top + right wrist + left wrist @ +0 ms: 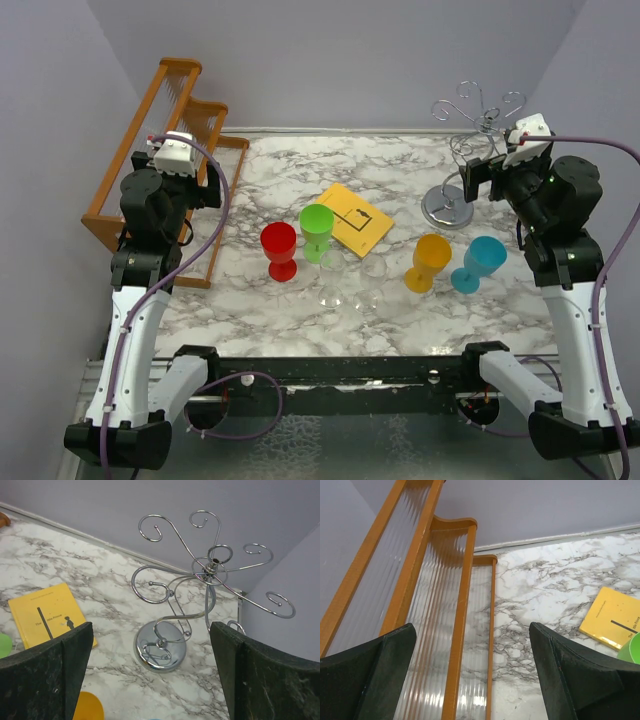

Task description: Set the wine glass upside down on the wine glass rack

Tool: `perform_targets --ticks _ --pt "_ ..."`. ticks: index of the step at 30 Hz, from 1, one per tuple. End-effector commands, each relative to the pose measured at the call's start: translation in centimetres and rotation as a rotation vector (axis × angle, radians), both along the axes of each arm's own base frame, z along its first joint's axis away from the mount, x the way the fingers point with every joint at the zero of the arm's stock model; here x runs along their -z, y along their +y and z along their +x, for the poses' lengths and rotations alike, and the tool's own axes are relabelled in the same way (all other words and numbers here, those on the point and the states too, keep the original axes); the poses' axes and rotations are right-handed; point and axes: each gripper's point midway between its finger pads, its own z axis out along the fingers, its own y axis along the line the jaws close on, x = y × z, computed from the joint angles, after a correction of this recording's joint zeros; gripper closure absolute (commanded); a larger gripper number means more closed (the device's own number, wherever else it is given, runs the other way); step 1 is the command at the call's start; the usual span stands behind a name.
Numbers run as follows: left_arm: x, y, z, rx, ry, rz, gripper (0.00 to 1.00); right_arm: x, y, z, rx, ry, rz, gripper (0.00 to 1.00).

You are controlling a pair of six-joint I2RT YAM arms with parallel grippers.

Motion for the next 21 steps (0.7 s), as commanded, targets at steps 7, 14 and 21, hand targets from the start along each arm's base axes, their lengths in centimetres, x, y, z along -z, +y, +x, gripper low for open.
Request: perform_targets --ticks 7,14,21 --pt "-2.0 -0.4 0.2 0.015 -0.065 -0.033 0.01 -1.1 -0.6 0.4 0.041 -0.04 -0.007 0.0" --pt "-2.1 -0.5 0.4 0.022 -0.062 -0.041 0.01 -2.0 -1.2 1.0 0.074 -0.054 -0.019 0.0" --pt "-1.8 -1.7 0.7 0.082 -0.044 -0.055 0.01 -4.2 -2.3 4.2 0.164 -0.088 0.02 0.0"
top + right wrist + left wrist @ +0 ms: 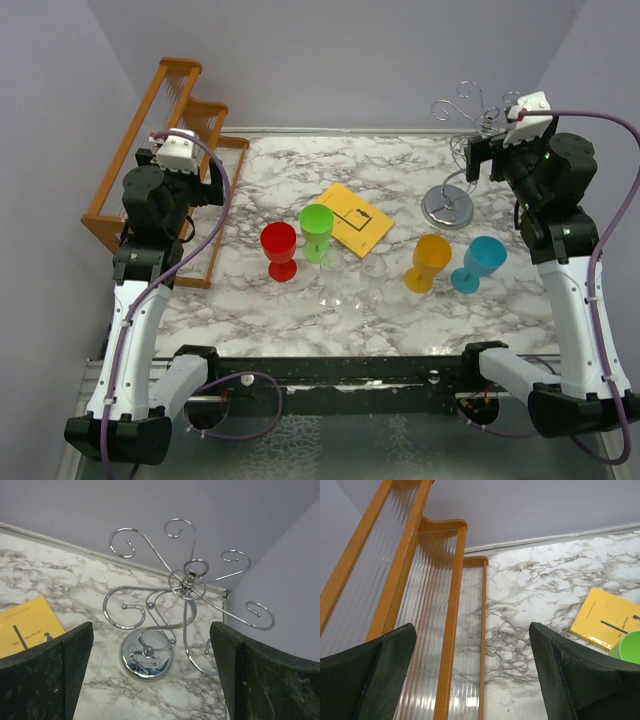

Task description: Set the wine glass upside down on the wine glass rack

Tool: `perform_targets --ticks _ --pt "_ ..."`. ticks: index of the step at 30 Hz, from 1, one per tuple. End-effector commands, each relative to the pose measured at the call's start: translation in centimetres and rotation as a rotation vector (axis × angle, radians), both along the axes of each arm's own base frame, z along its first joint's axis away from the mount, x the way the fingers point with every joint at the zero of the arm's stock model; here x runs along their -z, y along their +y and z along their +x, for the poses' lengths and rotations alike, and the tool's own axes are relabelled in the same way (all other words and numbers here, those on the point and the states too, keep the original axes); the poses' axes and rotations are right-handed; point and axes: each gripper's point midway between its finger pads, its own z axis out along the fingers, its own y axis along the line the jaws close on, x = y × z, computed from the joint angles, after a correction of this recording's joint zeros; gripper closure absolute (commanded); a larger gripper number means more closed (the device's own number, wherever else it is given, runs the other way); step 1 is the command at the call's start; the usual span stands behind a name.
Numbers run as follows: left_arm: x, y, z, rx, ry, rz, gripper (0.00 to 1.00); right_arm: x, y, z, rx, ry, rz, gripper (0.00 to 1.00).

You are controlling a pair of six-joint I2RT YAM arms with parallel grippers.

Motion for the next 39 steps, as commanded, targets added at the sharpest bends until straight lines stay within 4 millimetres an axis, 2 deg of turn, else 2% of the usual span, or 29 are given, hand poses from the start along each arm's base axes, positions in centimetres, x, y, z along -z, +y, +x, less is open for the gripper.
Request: perform_targets --ticks 1,5,11,17,27,39 --pt "-1.9 -1.2 0.0 0.062 -0.046 -0.033 0.01 -3.8 -0.9 2.5 0.081 -0.091 0.042 0.0" --pt "-1.9 -1.5 0.1 0.078 -0.043 -0.041 0.01 -4.3 -1.3 5.5 0.123 -0.096 0.063 0.01" --pt "-1.7 -2.2 0.3 0.113 -0.035 -0.054 0.01 -2.8 -2.7 10.1 0.227 -0.064 0.065 0.01" --pt "-1.2 -2.8 0.5 0.146 -0.016 -0.06 0.01 -0.7 -2.7 13.2 0.234 0.001 0.075 0.01" --pt "-0.8 -3.2 0.8 0.168 0.0 -0.063 0.01 1.2 -3.5 15.1 0.201 0.07 0.113 0.07" --pt "-0.5 -3.6 0.9 0.19 0.013 -0.065 0.01 3.9 -3.9 15.8 0.153 0.15 0.141 0.35"
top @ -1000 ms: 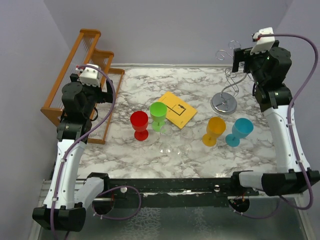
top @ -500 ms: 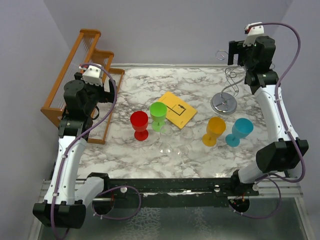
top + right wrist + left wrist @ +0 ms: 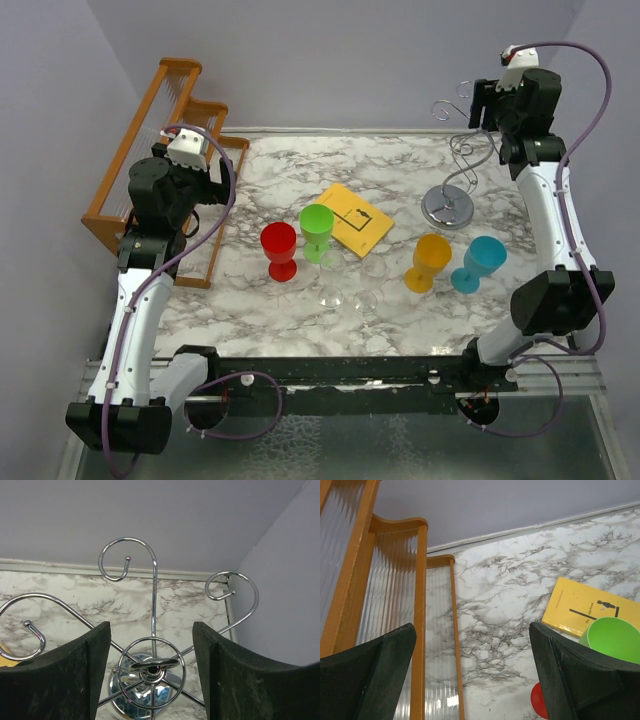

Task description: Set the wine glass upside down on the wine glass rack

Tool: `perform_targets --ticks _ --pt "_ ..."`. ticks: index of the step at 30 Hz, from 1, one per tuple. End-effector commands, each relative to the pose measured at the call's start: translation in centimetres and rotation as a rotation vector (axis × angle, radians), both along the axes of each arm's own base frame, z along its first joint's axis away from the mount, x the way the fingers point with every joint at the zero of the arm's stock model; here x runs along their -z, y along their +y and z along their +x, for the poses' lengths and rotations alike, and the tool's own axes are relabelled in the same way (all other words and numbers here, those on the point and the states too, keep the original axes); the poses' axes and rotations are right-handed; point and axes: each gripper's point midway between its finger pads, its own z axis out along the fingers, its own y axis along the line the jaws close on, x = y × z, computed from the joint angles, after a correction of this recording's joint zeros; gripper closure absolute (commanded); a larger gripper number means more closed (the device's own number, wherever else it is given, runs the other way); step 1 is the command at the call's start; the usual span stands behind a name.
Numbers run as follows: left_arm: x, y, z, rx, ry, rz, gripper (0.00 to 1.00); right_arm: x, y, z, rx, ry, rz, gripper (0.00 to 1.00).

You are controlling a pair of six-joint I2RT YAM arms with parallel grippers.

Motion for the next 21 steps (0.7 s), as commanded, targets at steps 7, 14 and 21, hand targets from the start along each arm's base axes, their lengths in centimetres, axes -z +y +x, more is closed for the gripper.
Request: perform_targets --ticks 7,14,21 --pt "-1.4 -0.6 0.0 0.035 -0.034 -0.019 0.01 1.5 0.6 0.5 -0.058 0.039 0.032 0.45" --pt "-1.4 -0.7 0.0 0.037 -0.035 -0.02 0.01 1.8 0.5 0.6 -0.064 0.051 0.022 0.56" --pt "-1.3 -0.8 0.0 0.044 -0.033 -0.021 0.01 1.8 0.3 0.6 -0.063 0.05 0.009 0.65"
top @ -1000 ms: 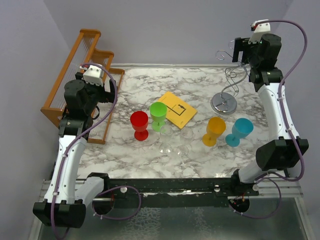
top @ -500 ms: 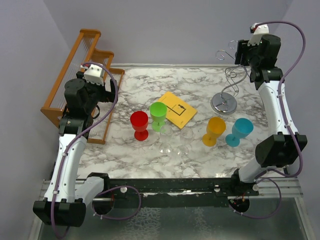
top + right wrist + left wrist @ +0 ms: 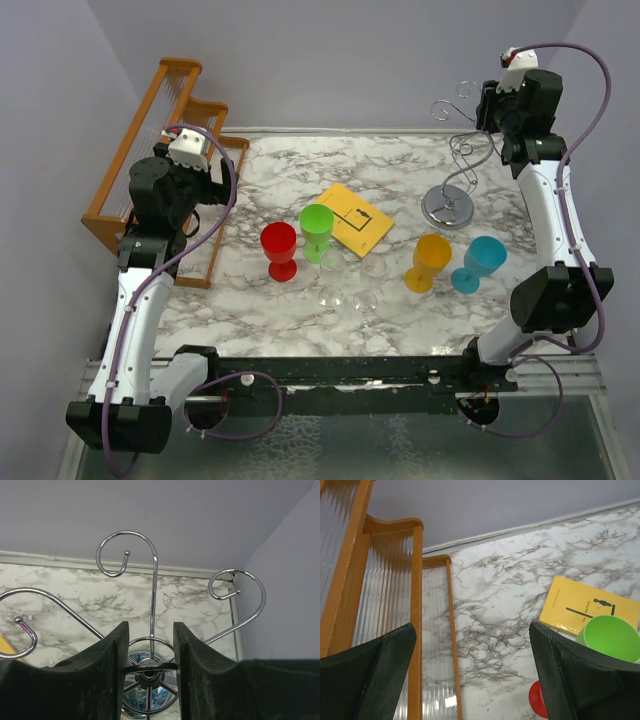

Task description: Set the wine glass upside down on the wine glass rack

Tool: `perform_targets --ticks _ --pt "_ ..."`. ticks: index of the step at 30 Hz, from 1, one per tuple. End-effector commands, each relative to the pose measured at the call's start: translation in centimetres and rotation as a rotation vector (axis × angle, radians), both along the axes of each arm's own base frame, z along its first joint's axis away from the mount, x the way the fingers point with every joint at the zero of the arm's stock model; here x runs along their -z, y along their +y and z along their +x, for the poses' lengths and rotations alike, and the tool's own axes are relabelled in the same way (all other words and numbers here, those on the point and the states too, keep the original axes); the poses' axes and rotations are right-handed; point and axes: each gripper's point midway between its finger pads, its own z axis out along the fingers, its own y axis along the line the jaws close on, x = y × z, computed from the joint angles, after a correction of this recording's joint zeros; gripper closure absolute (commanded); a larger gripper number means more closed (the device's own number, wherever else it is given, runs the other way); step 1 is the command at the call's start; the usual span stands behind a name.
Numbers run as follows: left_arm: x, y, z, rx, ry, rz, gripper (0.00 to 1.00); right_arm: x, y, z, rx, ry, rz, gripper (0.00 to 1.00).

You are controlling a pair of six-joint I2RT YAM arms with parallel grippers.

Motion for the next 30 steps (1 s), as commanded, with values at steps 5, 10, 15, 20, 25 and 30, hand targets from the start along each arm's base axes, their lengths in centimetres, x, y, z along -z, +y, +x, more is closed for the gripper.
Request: perform_targets --ticks 5,10,15,20,25,30 --pt "-1.4 -0.4 0.1 0.024 -0.037 -0.015 0.01 -0.6 1.4 0.2 -0.084 0.001 0.018 0.86" --pt "-1.3 -0.5 0.2 0.031 -0.033 -0.015 0.01 -2.8 2.2 0.1 -0.105 -0.043 0.084 0.99" --pt "-1.2 -0.6 0.3 0.036 -0.03 -0.015 0.01 -4.5 3.3 0.0 -0.129 -0.074 0.148 0.99" --pt "-1.1 -0.7 0.3 0.04 -0.029 -0.015 0.01 -5.5 4.5 0.2 -0.146 -0.079 0.179 0.99" --pt "-0.9 -0.8 0.4 0.045 -0.026 -0.015 0.01 -5.6 5.7 0.3 -0.152 -0.082 0.199 0.99" --pt "-0.7 -1.0 0.4 0.054 -0.022 -0.016 0.01 -5.4 7.0 0.6 -0.174 -0.07 0.239 0.99"
